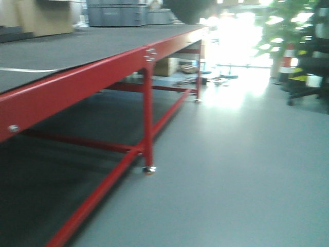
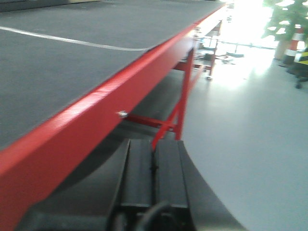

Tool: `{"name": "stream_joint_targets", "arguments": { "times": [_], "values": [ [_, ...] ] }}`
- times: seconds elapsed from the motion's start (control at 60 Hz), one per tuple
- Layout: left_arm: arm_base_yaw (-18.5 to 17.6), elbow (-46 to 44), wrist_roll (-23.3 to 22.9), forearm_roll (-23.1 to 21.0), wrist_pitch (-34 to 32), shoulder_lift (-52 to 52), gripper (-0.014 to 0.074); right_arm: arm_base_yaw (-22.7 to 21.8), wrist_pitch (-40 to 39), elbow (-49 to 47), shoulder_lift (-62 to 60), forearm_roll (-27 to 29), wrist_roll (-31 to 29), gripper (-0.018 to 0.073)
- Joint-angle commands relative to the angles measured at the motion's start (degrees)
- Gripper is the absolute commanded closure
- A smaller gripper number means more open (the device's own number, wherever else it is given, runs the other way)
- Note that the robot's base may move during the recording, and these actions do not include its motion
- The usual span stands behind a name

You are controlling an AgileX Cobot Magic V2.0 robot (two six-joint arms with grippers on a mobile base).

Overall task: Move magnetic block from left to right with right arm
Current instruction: 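Drive the base away from the table carrying the cube in the right gripper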

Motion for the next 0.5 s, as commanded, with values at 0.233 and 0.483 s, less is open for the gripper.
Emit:
{"name": "stream_joint_targets", "arguments": {
  "times": [0.233,0.483],
  "values": [
    [-0.23,0.54,0.01,-0.34,-4.67,-0.77,0.0713,-0.28,-5.18,-1.39,0.60,-0.62,-0.55,0.0334],
    [-0.23,0.54,0.01,-0.34,-4.67,-0.77,0.0713,-0.28,-5.18,-1.39,0.60,-0.62,-0.55,0.0334]
  ]
}}
